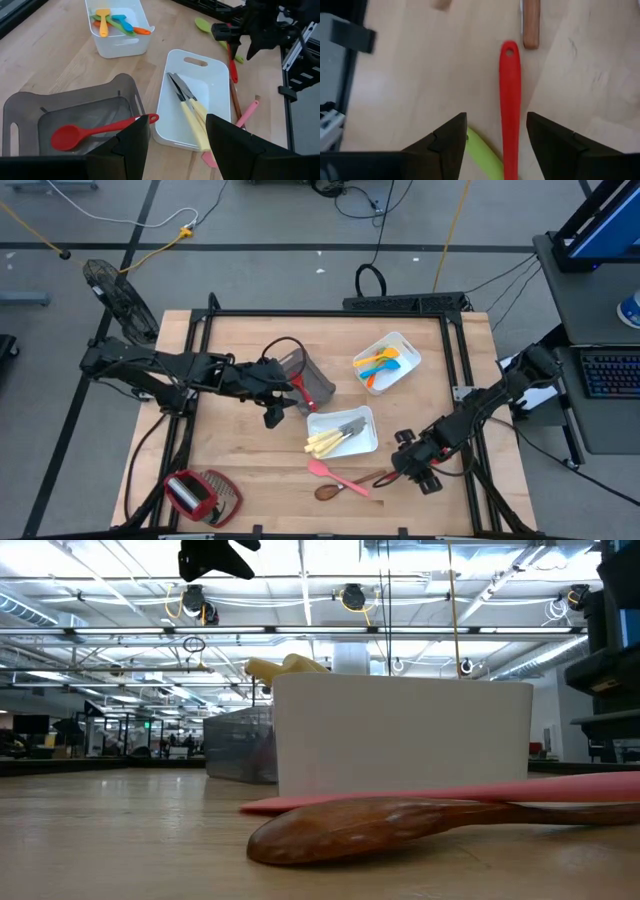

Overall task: Pick & Place Kitchen Items
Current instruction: Put the red spatula into the top white bin

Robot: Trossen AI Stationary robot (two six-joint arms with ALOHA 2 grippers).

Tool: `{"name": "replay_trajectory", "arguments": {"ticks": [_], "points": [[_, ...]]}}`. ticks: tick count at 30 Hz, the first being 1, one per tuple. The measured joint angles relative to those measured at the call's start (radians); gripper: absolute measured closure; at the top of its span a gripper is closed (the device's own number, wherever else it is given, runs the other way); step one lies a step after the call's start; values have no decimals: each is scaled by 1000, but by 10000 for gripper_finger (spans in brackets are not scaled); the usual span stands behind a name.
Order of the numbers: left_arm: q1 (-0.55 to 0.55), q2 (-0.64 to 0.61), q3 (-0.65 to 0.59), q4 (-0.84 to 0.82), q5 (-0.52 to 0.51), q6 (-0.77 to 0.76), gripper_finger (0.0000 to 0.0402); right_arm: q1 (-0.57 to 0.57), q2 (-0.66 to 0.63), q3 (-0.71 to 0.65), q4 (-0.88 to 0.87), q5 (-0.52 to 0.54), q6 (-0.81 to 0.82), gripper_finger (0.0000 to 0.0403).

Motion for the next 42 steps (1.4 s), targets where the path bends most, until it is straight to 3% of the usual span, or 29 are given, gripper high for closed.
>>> {"name": "replay_trajectory", "arguments": {"ticks": [19,27,31,39,42], "points": [[0,0,0,1,-3,0,199,-1,50,-91,131,11,-12,204],[0,0,0,1,-3,-16,199,-1,80,-90,149,65,-144,210],[0,0,0,1,-3,-21,199,-2,81,-91,157,83,-150,247],[0,0,0,1,-2,-27,199,-4,82,-92,171,93,-150,359],[0,0,0,1,-2,-27,199,-4,82,-92,171,76,-150,369]]}}
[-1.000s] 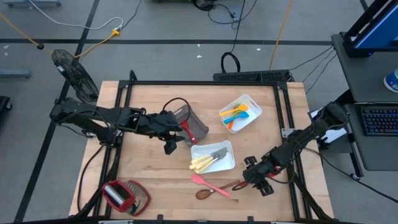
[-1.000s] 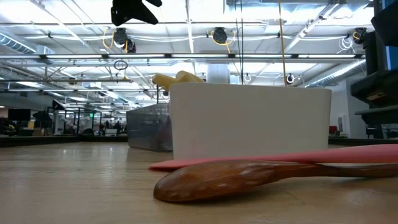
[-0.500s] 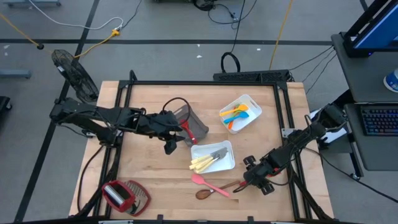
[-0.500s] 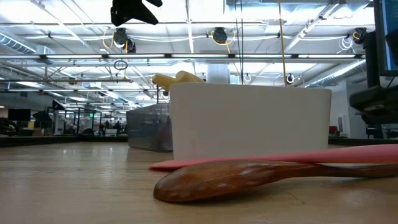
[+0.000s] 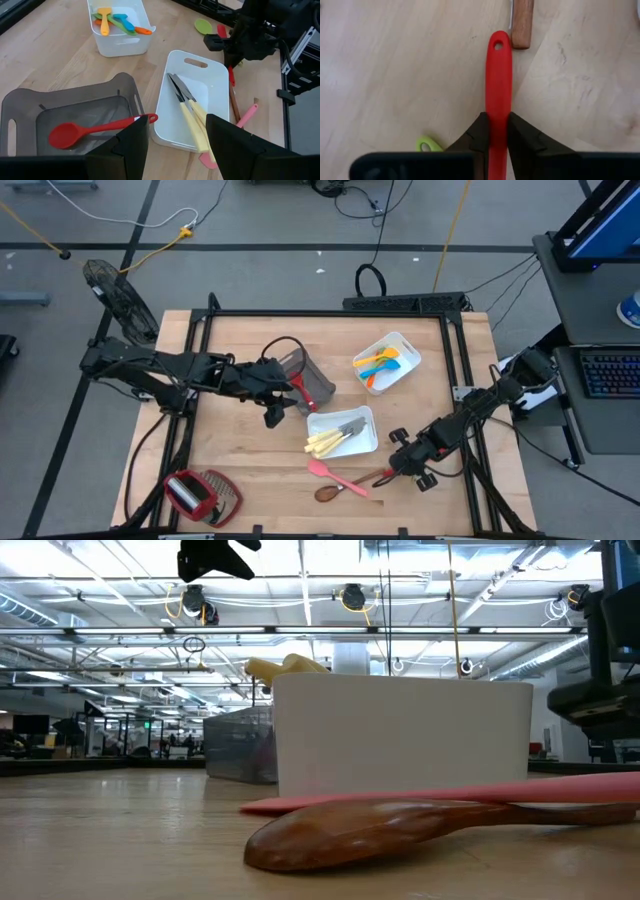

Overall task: Pick & Place Kitchen Items
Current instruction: Put the red spatula into the top white bin

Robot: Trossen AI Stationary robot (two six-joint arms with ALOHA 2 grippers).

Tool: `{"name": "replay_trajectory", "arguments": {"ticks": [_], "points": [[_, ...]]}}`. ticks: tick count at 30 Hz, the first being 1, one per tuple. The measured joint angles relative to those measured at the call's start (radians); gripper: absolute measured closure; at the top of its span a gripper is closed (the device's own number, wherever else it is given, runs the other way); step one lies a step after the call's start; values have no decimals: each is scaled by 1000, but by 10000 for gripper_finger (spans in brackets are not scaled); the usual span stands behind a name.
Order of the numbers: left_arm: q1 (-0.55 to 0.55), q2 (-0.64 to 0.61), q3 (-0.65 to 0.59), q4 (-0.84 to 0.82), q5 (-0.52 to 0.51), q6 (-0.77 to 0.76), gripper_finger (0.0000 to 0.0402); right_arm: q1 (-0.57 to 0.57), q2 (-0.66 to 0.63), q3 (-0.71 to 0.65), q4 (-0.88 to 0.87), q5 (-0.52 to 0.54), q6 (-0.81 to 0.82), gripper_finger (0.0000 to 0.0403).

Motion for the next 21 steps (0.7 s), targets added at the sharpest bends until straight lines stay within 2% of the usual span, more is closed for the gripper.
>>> {"name": "replay_trajectory", "arguments": {"ticks": [13,21], "points": [[0,0,0,0,0,0,199,1,-125,-3,-3,-28,49,368],[0,0,0,3,-1,15,199,1,-220,-2,-4,-161,148,368]]}}
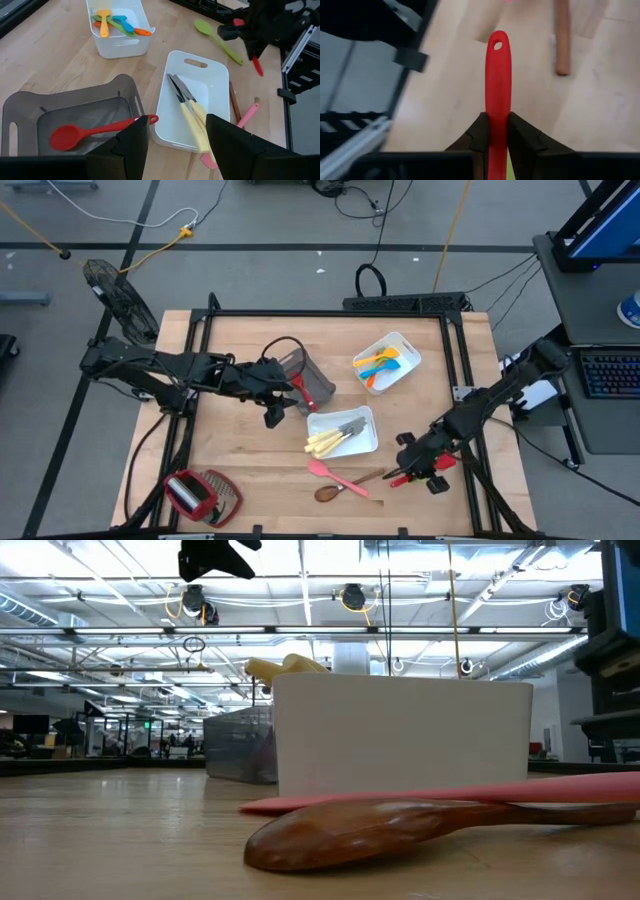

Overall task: Pick & Place Kitchen Items
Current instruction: Put the red spatula into the top white bin

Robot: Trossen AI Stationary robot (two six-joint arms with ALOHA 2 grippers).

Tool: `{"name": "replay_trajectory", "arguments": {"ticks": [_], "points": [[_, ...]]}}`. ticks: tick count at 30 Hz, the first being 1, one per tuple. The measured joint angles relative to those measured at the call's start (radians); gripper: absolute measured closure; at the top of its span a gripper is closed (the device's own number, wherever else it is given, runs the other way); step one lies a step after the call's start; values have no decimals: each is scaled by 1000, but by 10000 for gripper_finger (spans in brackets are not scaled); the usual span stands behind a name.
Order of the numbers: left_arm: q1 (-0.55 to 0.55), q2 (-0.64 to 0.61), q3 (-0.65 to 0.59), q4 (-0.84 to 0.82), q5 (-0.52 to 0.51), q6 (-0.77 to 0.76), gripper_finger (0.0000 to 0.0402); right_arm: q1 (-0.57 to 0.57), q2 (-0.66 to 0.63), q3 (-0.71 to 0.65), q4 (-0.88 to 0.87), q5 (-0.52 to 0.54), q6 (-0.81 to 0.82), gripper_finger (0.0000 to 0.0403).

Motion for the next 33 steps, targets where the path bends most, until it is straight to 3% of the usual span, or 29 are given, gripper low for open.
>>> {"name": "replay_trajectory", "arguments": {"ticks": [6,14,24,33], "points": [[0,0,0,3,-1,26,199,0,-49,28,-10,-81,54,368],[1,0,0,26,-2,53,199,-43,-82,132,-18,-71,-33,368],[1,0,0,26,-3,65,199,-169,-100,245,-262,-72,-288,368],[1,0,0,26,-11,66,199,-387,-100,357,-418,-71,-684,367]]}}
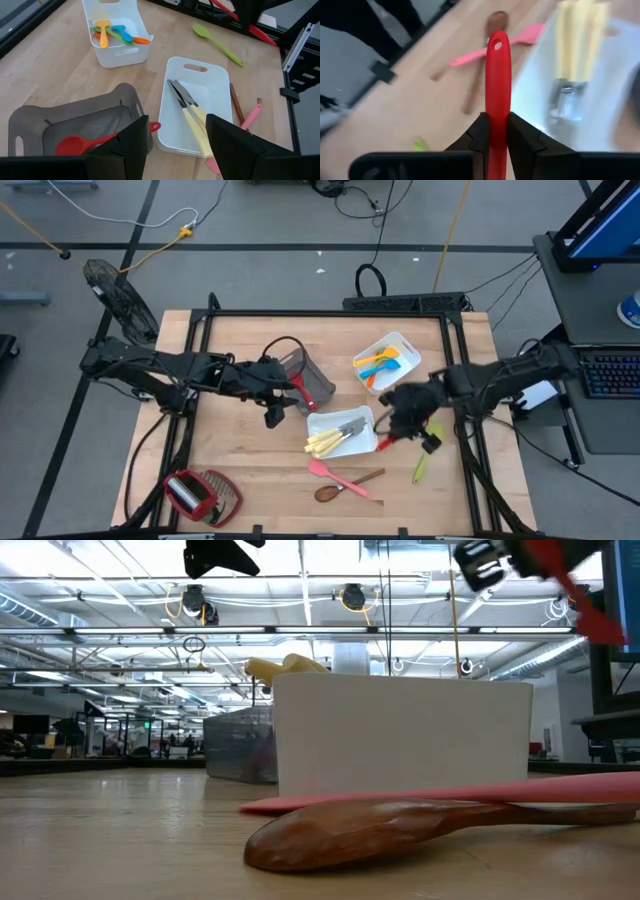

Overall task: Pick & Place Kitchen Items
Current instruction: Put the red spatula into the top white bin

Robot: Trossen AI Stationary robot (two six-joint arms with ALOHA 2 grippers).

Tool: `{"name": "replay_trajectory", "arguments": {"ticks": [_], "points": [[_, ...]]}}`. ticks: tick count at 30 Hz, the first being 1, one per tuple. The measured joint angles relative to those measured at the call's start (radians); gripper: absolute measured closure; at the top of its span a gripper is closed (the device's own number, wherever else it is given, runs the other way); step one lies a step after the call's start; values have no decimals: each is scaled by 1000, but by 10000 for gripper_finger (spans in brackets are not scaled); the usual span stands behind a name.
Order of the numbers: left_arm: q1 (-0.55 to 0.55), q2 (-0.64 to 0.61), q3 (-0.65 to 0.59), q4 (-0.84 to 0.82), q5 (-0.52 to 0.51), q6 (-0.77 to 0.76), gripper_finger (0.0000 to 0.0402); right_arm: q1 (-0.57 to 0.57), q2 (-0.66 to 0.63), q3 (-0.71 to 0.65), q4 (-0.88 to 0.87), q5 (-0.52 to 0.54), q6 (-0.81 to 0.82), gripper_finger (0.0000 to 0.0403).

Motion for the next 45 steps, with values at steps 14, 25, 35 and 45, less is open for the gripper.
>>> {"name": "replay_trajectory", "arguments": {"ticks": [14,25,35,45], "points": [[0,0,0,0,2,-126,199,-488,24,49,107,-172,-517,368],[0,0,0,0,2,-142,199,-690,116,49,177,-411,-670,368],[0,0,0,0,2,-162,199,-796,230,48,145,-548,-803,369],[0,0,0,0,1,-159,199,-880,311,48,-8,-603,-985,367]]}}
